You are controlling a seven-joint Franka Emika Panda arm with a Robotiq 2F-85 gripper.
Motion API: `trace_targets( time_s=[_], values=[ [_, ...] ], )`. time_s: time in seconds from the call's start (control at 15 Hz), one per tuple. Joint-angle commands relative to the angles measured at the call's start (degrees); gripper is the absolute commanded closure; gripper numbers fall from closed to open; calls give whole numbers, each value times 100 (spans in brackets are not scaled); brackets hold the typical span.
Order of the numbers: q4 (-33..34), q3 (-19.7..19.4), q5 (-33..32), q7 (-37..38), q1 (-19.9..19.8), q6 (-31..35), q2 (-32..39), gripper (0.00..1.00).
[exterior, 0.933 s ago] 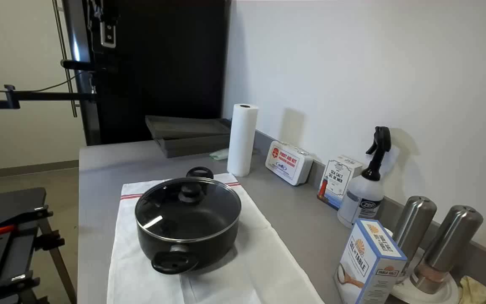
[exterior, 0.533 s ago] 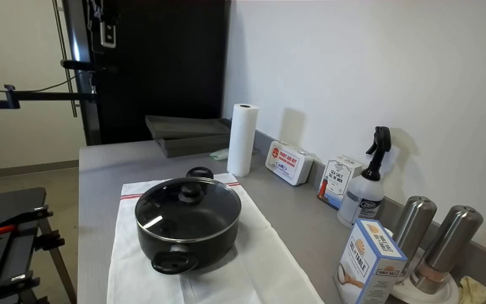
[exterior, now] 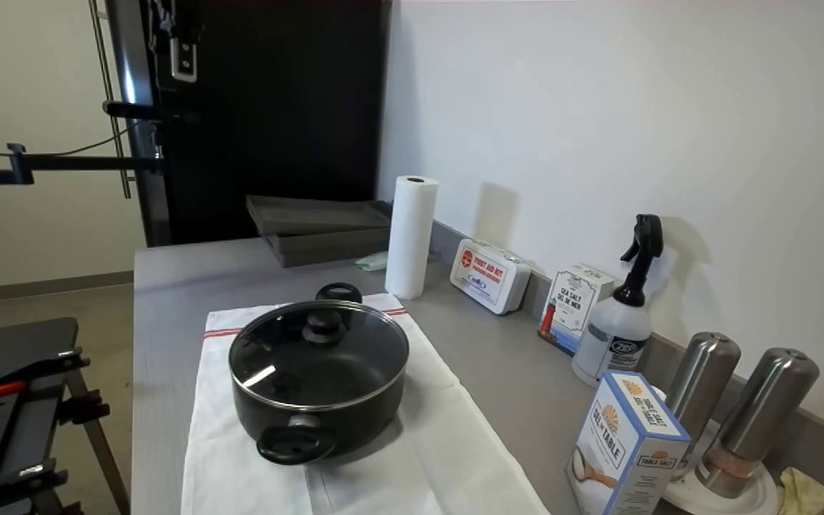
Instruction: Remove the glass lid from the top of the black pot.
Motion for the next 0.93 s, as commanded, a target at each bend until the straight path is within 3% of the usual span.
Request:
trace_targets(
  time_s=[0.0, 0.27, 0.87],
  values=[
    [-9, -236, 33, -60, 79, 78, 119, 0],
    [-70, -528, 125, -215, 25, 338, 316, 0],
    [-366, -1081, 415, -532, -139, 1668, 1034, 0]
  ],
)
